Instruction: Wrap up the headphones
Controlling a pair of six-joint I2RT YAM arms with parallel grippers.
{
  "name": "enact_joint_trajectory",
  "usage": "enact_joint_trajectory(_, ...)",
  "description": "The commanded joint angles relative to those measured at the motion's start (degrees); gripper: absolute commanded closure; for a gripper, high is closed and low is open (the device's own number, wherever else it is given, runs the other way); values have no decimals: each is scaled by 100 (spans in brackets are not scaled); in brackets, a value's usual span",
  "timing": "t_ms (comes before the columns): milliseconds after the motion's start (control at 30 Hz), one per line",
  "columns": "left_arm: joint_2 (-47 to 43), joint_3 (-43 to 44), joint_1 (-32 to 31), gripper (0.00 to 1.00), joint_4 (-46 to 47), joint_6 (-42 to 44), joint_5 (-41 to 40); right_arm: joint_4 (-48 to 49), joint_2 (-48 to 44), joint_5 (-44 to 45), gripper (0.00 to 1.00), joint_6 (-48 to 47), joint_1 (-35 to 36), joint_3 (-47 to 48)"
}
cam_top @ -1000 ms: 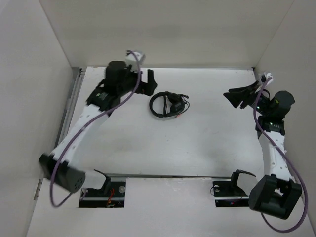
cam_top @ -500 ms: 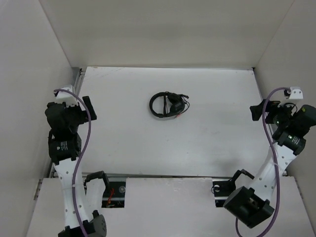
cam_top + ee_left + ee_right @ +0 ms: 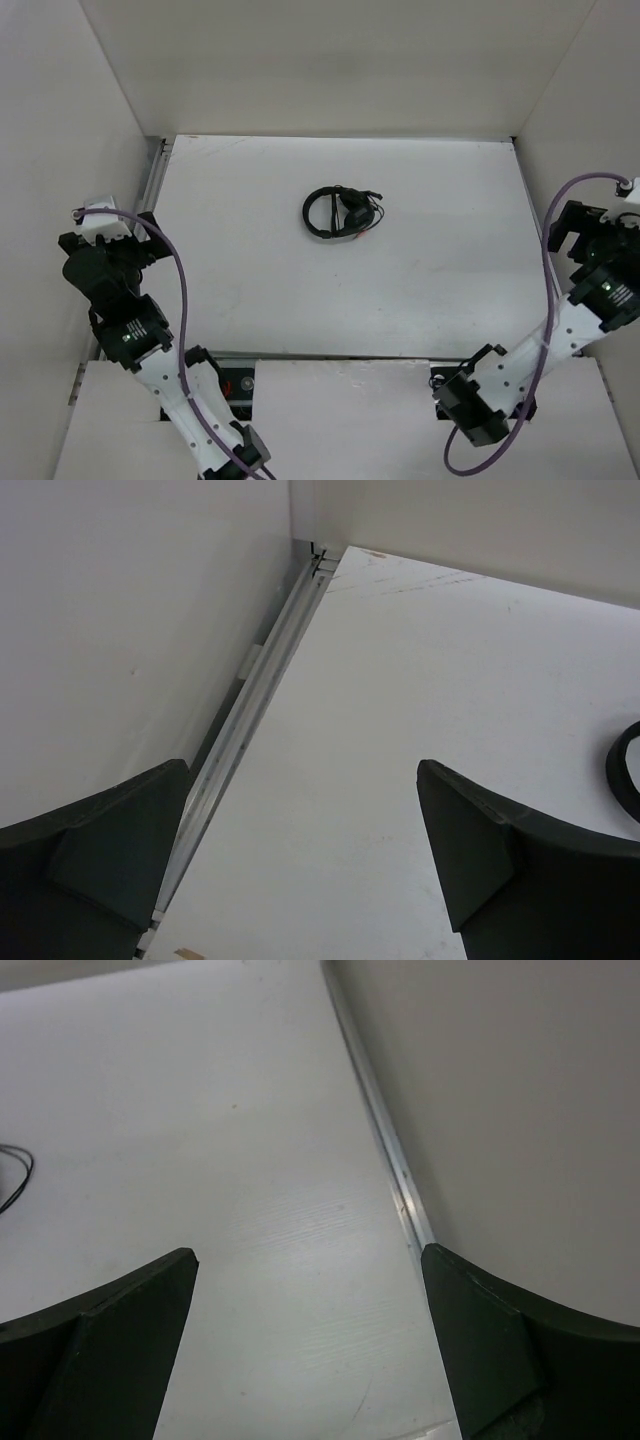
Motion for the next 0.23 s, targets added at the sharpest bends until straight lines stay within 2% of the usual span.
enact_joint_trajectory(0,-47,88,316,0,207,84,467,441,-700,84,0,33,-285,-46)
enact_joint_trajectory(100,-126,88,544,0,443,58,502,1417,-1351,136,0,182,-584,-618)
enact_joint_trajectory(200,-127,27,615,0,663,-39,502,1621,-1607,14,0,412,-550,-969)
